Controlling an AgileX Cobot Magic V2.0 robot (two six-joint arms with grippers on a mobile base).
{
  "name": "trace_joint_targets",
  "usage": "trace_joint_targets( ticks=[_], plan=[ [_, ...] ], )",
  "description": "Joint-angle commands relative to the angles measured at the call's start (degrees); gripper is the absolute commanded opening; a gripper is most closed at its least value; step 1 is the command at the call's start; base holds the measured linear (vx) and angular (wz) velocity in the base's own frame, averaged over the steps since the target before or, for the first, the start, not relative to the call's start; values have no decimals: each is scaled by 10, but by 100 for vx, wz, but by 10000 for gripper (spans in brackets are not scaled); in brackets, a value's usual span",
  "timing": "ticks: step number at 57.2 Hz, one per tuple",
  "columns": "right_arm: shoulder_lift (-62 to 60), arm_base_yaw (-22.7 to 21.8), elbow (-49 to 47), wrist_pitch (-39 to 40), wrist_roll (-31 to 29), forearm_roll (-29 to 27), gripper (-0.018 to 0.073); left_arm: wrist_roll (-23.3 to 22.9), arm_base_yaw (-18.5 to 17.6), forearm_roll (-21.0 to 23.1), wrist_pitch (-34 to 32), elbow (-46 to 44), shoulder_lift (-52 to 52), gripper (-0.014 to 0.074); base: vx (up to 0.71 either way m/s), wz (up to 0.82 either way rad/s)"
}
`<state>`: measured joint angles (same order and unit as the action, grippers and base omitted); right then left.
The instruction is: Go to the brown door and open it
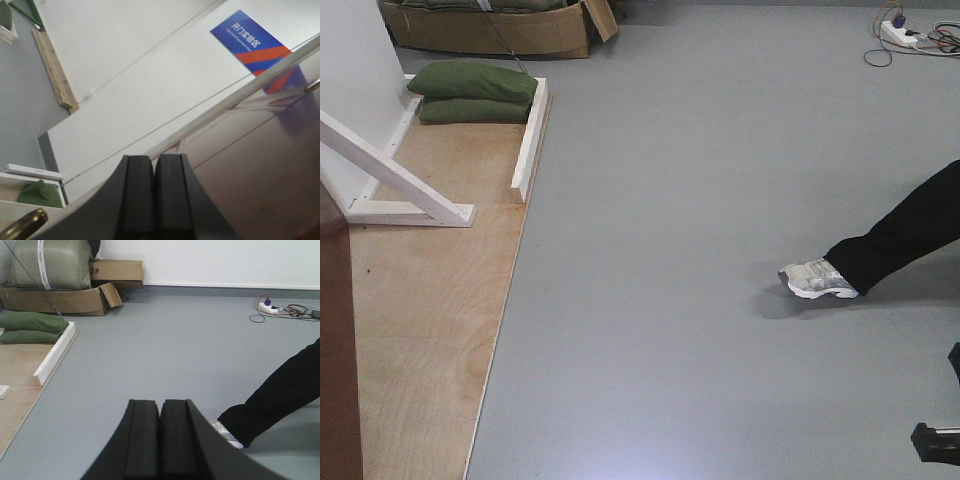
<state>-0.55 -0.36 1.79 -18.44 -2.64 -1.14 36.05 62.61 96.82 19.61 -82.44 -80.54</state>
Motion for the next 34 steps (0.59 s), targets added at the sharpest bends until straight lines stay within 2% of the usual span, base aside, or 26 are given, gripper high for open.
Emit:
trace_joint_targets(
  ticks=[1, 24, 29, 34],
  plan=[
    [-8, 0, 2, 44, -3, 4, 0, 2, -8, 49, 52, -21, 28, -3, 0, 0],
    [-8, 0, 2, 44, -3, 4, 0, 3, -8, 49, -71, -21, 38, -3, 0, 0],
    [-8, 0, 2, 44, -3, 4, 0, 3, -8, 49, -74, -22, 30, -3, 0, 0],
    [-8, 0, 2, 44, -3, 4, 0, 3, -14, 47, -43, -27, 9, -3, 0, 0]
  ],
)
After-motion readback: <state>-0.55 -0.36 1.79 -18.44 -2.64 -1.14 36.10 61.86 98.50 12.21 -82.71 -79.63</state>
